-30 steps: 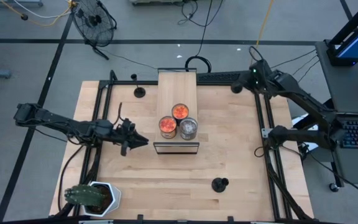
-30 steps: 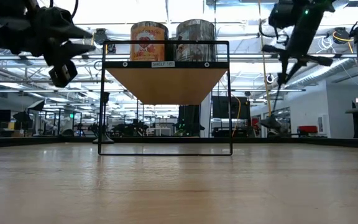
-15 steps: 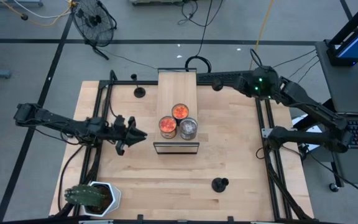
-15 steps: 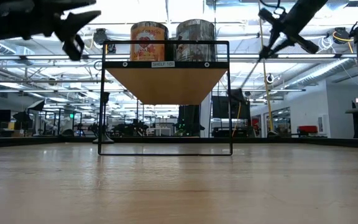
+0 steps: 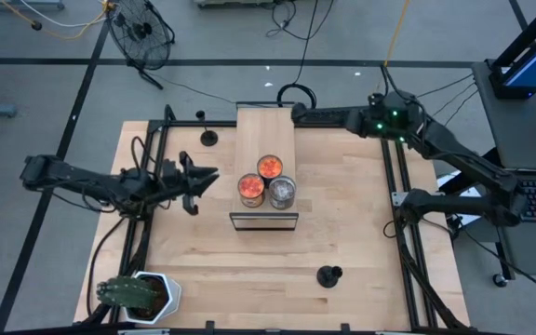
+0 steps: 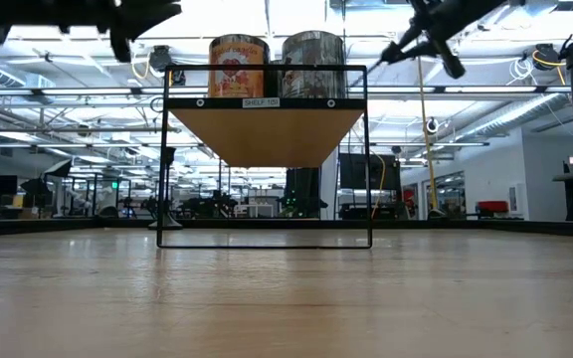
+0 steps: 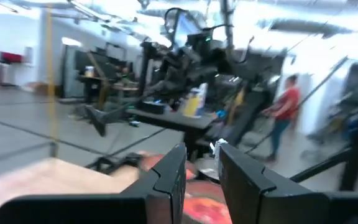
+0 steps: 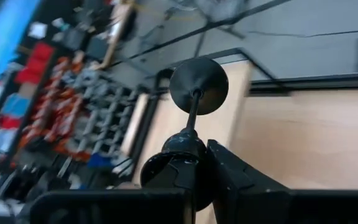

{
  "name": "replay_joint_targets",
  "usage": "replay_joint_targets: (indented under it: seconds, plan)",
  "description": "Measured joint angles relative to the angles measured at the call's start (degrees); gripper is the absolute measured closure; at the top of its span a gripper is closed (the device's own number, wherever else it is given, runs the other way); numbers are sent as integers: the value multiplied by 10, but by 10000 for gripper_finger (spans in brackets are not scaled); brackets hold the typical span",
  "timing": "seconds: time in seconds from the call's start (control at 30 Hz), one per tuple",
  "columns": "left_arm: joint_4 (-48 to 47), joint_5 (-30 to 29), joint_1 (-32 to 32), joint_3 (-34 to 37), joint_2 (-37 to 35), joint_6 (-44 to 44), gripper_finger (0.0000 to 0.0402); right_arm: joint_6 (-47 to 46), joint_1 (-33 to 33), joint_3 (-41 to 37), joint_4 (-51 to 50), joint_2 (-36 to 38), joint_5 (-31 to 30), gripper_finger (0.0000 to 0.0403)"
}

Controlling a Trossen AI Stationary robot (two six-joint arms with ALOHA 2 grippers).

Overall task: Pick & Place candle stick holders
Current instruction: Put the top right black candle holder on the shelf

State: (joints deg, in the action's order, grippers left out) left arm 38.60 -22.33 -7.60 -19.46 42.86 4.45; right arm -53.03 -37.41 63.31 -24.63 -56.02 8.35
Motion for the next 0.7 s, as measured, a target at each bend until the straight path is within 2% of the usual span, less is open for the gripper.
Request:
replay_joint_targets:
  seconds: [0.13,0.23,0.47,0.7]
  plan:
    - [-136,-31,22,-79,3,-26,309,12,0,0,44,-21,42,390]
    - [-198,-56,39,-132,14,-39,309,17,0,0,79,-39,67,390]
    - [-232,-77,62,-226,70,-98,309,17,0,2,187,-88,134,390]
    - [-284,-79,92,-297,130,-138,309,52,13,90,173,-154,174,391]
